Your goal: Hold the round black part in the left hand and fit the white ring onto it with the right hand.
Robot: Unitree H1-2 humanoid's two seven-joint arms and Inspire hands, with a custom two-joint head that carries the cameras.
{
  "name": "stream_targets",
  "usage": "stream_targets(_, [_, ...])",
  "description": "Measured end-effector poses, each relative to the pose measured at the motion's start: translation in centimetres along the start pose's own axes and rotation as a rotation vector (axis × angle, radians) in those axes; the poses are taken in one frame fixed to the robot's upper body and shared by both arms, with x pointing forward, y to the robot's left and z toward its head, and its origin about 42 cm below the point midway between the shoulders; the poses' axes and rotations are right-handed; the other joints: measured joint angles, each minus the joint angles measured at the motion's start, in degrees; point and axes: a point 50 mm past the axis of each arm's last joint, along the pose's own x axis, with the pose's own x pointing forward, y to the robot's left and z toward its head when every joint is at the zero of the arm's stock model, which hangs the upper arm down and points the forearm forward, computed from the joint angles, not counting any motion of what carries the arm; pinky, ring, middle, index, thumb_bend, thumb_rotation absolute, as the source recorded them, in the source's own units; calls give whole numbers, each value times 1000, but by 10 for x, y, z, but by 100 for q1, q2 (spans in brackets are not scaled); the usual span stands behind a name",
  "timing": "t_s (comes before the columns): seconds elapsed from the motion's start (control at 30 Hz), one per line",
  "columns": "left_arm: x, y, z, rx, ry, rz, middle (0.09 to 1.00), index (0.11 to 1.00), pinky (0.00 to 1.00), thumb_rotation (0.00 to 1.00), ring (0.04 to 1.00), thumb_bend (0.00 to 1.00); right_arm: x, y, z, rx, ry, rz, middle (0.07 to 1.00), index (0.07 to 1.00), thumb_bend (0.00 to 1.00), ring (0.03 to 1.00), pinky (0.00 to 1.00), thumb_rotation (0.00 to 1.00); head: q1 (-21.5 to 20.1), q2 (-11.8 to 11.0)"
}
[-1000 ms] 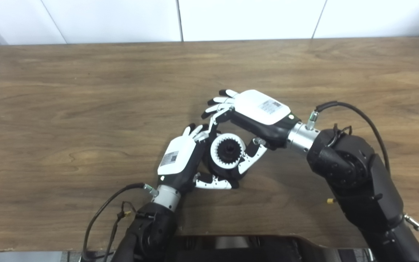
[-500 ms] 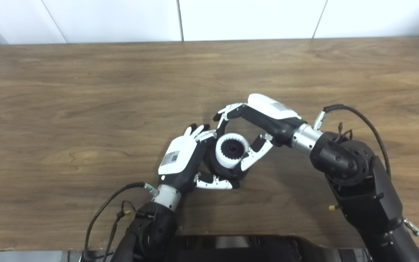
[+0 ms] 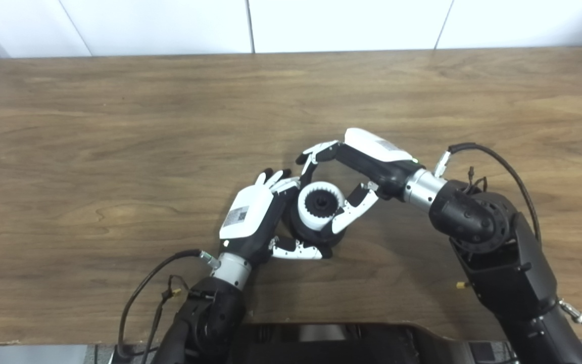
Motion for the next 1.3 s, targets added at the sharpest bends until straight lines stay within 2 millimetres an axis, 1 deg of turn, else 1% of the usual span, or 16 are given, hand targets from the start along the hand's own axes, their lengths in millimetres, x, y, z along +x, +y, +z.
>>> stream_targets(0.03, [0, 0, 0, 0, -1, 0, 836, 485, 1000, 64, 945, 519, -1, -2, -3, -14, 22, 4, 924, 831, 1000, 974, 989, 455, 0, 0])
stream_targets(0.13, [0, 0, 0, 1, -3, 1, 830, 485, 1000, 63, 940, 520, -5, -11, -6, -49, 60, 19, 962, 868, 1000, 997, 999, 479, 0, -9])
stream_targets(0.23, [-1, 0, -1, 2, -4, 4, 828, 485, 1000, 63, 940, 520, -11, -20, 7, -69, 33, 6, 975, 888, 1000, 1000, 1000, 486, 17, -17])
stream_targets(0.33, [-1, 0, 0, 2, -8, 2, 827, 485, 1000, 63, 942, 520, -14, -27, 20, -82, -5, -9, 972, 896, 1000, 1000, 1000, 479, 18, -18])
stream_targets(0.47, [-1, 0, 0, 3, -11, 1, 832, 485, 1000, 64, 946, 520, -18, -31, 27, -81, -27, -30, 964, 894, 1000, 1000, 1000, 487, 18, -35])
stream_targets(0.57, [-1, 0, 0, 3, -10, 1, 831, 485, 1000, 63, 945, 520, -19, -33, 28, -76, -23, -35, 952, 884, 1000, 1000, 1000, 462, 9, -35])
stream_targets(0.87, [-1, 0, -1, 13, 8, -1, 833, 497, 1000, 81, 933, 520, -23, -38, 31, -70, -27, -45, 948, 881, 1000, 1000, 1000, 452, 35, -35])
stream_targets(0.9, [-1, 0, -1, 21, 15, -2, 845, 591, 1000, 189, 939, 686, -23, -38, 31, -69, -26, -45, 948, 880, 1000, 1000, 1000, 449, 35, -44])
stream_targets(0.93, [0, 0, -1, 28, 20, -6, 859, 669, 1000, 275, 944, 804, -24, -38, 31, -69, -26, -45, 948, 879, 1000, 1000, 1000, 443, 35, -44])
stream_targets(0.97, [0, 0, 0, 40, 21, -10, 864, 696, 1000, 304, 946, 844, -24, -39, 30, -68, -24, -46, 948, 878, 1000, 1000, 1000, 441, 44, -44])
stream_targets(1.03, [1, 1, 1, 63, 26, -23, 902, 790, 1000, 348, 965, 942, -25, -41, 28, -65, -22, -49, 947, 879, 1000, 1000, 1000, 452, 53, -53])
stream_targets(1.07, [2, 1, 2, 74, 29, -35, 910, 807, 1000, 355, 970, 958, -25, -41, 28, -64, -21, -51, 946, 879, 1000, 1000, 1000, 454, 53, -53])
stream_targets(1.13, [4, 4, 4, 99, 39, -59, 976, 919, 1000, 406, 994, 993, -26, -42, 28, -61, -20, -54, 947, 882, 1000, 1000, 1000, 449, 70, -62])
stream_targets(1.23, [7, 10, 6, 131, 48, -103, 998, 988, 1000, 427, 1000, 1000, -25, -43, 28, -56, -17, -58, 950, 882, 1000, 1000, 1000, 443, 79, -70])
stream_targets(1.3, [9, 15, 7, 147, 51, -127, 1000, 997, 1000, 432, 1000, 1000, -25, -43, 28, -53, -17, -64, 952, 883, 1000, 1000, 1000, 444, 88, -70])
